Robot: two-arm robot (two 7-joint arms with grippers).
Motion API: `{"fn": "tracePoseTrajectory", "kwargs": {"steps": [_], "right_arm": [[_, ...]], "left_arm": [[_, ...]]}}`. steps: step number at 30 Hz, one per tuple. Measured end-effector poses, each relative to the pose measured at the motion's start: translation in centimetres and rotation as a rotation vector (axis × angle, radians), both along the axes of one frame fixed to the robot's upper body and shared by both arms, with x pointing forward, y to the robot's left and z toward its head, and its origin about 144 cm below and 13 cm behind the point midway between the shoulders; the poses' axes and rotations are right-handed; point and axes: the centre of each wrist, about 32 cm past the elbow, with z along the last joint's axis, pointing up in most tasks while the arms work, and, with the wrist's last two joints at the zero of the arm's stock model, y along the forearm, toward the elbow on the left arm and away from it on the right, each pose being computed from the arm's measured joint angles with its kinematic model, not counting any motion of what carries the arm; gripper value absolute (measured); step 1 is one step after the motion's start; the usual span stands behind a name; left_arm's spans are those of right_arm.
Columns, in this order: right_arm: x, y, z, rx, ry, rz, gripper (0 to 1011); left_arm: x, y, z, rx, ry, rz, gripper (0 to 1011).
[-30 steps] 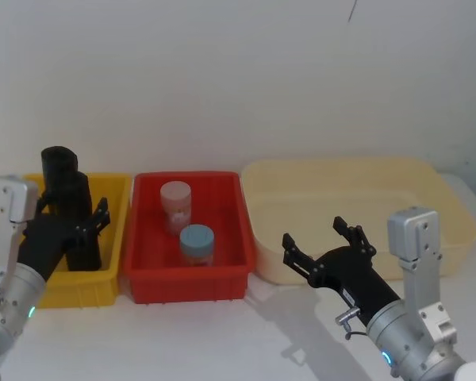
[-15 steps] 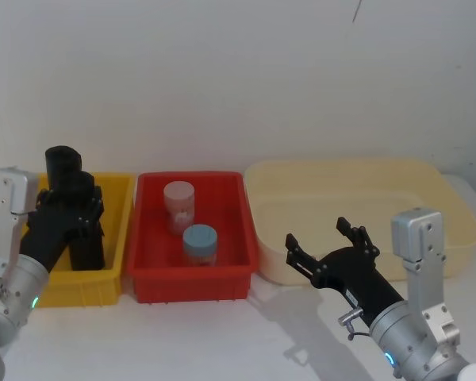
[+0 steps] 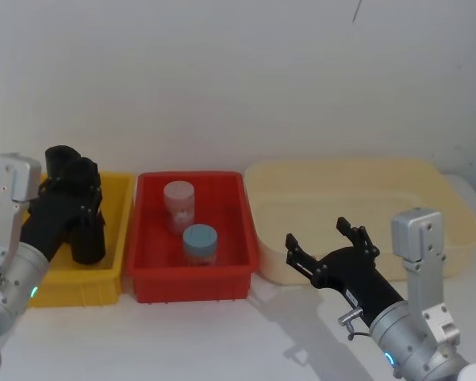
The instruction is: Pick up the garbage bag with the one hand and transfer it to the other hand.
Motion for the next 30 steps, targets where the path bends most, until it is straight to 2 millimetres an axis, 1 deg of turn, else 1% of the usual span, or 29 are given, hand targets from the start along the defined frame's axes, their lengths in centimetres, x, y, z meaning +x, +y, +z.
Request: {"fn": "tracePoseTrajectory", "kwargs": {"steps": [5,14,15,18,19,24,27,30], "right_arm": [[0.0,0.0,0.0,0.000,0.000,0.000,1000],[0.0,0.0,0.0,0.000,0.000,0.000,1000],[0.0,0.0,0.0,0.000,0.000,0.000,1000],[0.0,0.0,0.0,0.000,0.000,0.000,1000],[0.0,0.0,0.0,0.000,0.000,0.000,1000],[0.0,0.0,0.0,0.000,0.000,0.000,1000],[0.0,0.0,0.0,0.000,0.000,0.000,1000],[0.0,0.0,0.0,0.000,0.000,0.000,1000]], "left_arm": [[-0.2,-0.2,1.2,0.035,-0.010,-0.006,402],[0.0,-0.9,4.6,0.110,-0.069,-0.063,378],[0.1,-1.1,5.2,0.123,-0.083,-0.080,378],[0.2,-1.3,6.0,0.138,-0.100,-0.104,378],[0.3,-1.6,6.6,0.149,-0.113,-0.123,378],[0.6,-2.3,8.1,0.173,-0.144,-0.179,378],[0.9,-3.1,9.2,0.186,-0.168,-0.230,378],[1.1,-3.6,9.7,0.191,-0.177,-0.260,378]]}}
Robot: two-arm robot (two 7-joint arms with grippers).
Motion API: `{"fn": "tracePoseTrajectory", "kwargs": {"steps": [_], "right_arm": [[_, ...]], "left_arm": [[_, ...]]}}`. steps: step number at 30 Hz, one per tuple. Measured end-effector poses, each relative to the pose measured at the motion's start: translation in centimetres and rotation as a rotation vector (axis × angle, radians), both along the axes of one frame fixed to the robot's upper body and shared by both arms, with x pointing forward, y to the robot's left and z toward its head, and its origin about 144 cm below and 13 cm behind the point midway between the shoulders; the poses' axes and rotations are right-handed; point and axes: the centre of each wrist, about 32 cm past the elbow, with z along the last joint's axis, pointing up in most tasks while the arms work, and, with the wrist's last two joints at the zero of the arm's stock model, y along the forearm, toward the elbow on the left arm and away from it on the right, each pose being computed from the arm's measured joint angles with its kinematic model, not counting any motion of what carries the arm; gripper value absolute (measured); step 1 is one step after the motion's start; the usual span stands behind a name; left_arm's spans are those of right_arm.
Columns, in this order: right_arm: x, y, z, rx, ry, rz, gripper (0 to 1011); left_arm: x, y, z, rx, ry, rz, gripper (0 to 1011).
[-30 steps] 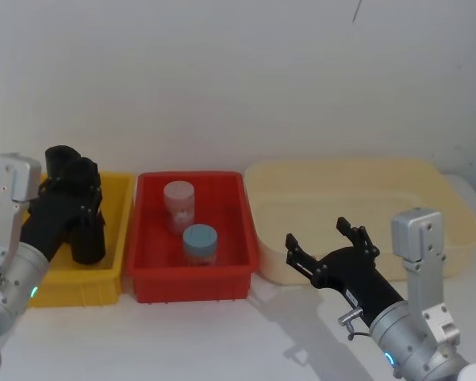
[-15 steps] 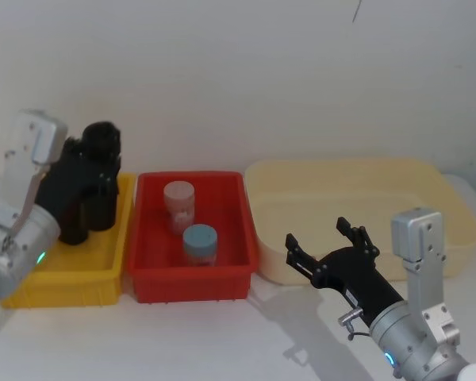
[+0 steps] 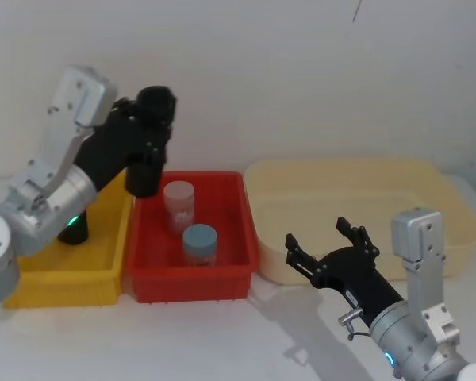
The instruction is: Pick up the garbage bag with the one hand and transfer it to the other hand.
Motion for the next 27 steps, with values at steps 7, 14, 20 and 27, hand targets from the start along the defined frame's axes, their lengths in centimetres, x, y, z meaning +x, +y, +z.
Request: {"fn": "tracePoseTrajectory", "kwargs": {"steps": [7,14,20,27], "right_arm": [[0.0,0.0,0.0,0.000,0.000,0.000,1000],[0.0,0.0,0.0,0.000,0.000,0.000,1000],[0.0,0.0,0.0,0.000,0.000,0.000,1000],[0.0,0.0,0.0,0.000,0.000,0.000,1001]], "left_arm": [[0.7,-1.9,0.8,0.001,0.002,-0.104,378],[1.2,-3.8,0.4,-0.014,0.038,-0.203,378],[1.5,-5.5,-0.3,-0.039,0.071,-0.274,378],[1.4,-6.4,-0.7,-0.060,0.089,-0.316,378]]}}
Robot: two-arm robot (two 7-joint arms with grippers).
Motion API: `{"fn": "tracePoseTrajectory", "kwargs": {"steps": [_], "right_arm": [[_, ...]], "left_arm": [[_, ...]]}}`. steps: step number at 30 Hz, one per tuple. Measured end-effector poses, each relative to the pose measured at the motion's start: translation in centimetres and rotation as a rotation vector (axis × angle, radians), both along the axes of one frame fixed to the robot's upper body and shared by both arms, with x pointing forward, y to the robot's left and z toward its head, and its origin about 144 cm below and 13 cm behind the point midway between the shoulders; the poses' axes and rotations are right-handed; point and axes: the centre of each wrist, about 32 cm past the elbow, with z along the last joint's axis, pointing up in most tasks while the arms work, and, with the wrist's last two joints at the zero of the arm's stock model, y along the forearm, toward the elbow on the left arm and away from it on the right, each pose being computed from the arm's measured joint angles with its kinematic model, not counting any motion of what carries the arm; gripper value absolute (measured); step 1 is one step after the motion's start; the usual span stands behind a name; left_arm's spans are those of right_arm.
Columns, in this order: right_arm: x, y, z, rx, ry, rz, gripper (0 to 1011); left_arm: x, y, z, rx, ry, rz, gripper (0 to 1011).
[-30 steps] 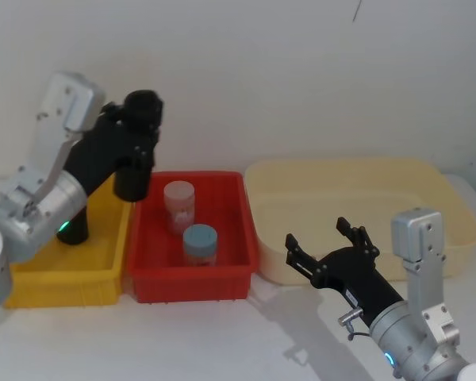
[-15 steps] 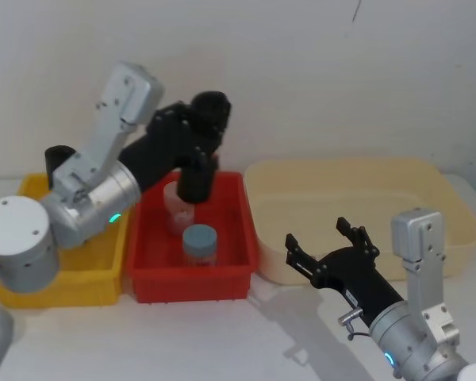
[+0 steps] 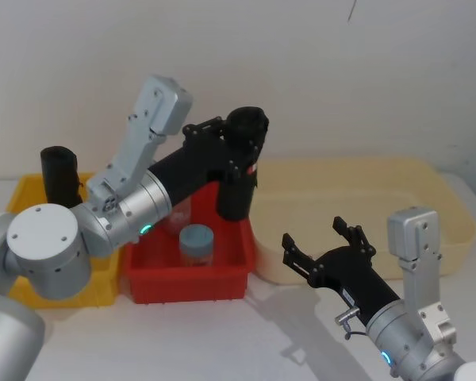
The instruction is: Pick up the garbage bag with the one hand and transfer it to the other hand.
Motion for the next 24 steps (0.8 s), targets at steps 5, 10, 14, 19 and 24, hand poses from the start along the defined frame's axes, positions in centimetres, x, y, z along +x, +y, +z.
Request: {"fn": "tracePoseTrajectory", "kwargs": {"steps": [5,10,14,19,24], "right_arm": [[0.00,0.00,0.00,0.000,0.000,0.000,1001],[0.00,0.00,0.00,0.000,0.000,0.000,1000],[0.00,0.02,0.00,0.001,0.000,0.000,1000],[-0.01,0.24,-0.01,0.006,-0.011,0.002,1000],[0.14,0.89,0.07,0.014,-0.029,0.010,1000]], "left_arm": [[-0.10,-0.38,-0.03,-0.010,0.007,-0.018,378],[-0.17,-0.64,-0.03,-0.017,0.012,-0.032,378],[-0.22,-0.81,-0.03,-0.021,0.016,-0.041,378],[-0.25,-0.92,-0.03,-0.024,0.018,-0.046,378],[-0.28,-1.02,-0.01,-0.026,0.020,-0.051,378]]}}
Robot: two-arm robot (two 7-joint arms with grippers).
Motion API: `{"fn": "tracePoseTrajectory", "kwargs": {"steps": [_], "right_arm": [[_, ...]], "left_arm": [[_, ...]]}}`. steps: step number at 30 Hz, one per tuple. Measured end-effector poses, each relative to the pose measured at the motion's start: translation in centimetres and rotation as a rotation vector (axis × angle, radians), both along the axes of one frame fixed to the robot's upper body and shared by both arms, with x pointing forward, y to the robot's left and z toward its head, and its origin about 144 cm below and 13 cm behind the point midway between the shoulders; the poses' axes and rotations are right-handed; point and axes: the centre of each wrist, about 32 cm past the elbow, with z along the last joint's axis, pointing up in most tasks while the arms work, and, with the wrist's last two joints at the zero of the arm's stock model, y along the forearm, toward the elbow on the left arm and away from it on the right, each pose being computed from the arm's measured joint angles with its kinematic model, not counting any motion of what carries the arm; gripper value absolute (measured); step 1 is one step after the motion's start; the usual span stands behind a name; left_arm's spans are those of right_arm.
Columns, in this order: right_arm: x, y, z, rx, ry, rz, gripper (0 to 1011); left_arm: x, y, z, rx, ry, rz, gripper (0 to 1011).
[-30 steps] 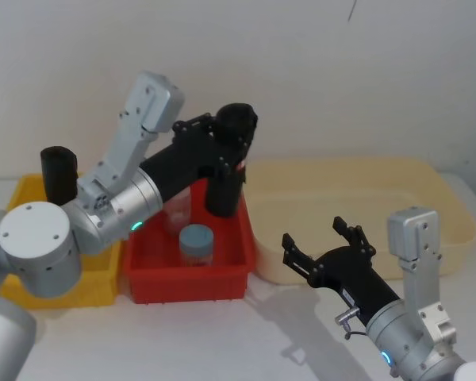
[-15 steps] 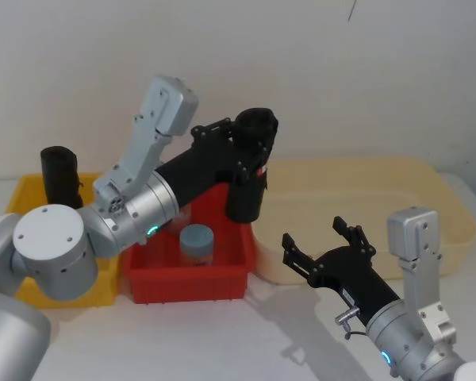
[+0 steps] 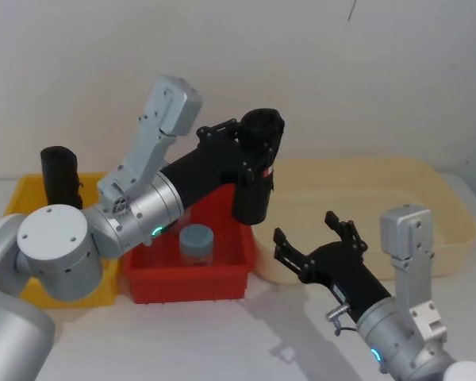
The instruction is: Pick up the garbage bag with the one hand and transfer it to the other hand.
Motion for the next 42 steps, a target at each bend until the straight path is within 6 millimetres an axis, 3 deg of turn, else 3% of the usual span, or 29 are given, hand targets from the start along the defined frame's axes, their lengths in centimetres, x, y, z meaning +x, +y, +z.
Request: {"fn": "tracePoseTrajectory", "kwargs": {"steps": [25,42], "right_arm": [[2.0,4.3,0.7,0.009,0.023,0.002,1000],[3.9,6.1,0.9,-0.007,0.043,-0.035,1000]], "left_arm": [[-0.1,-0.2,0.0,-0.004,0.003,-0.009,378],[-0.1,-0.2,0.0,-0.005,0.003,-0.008,378]]}}
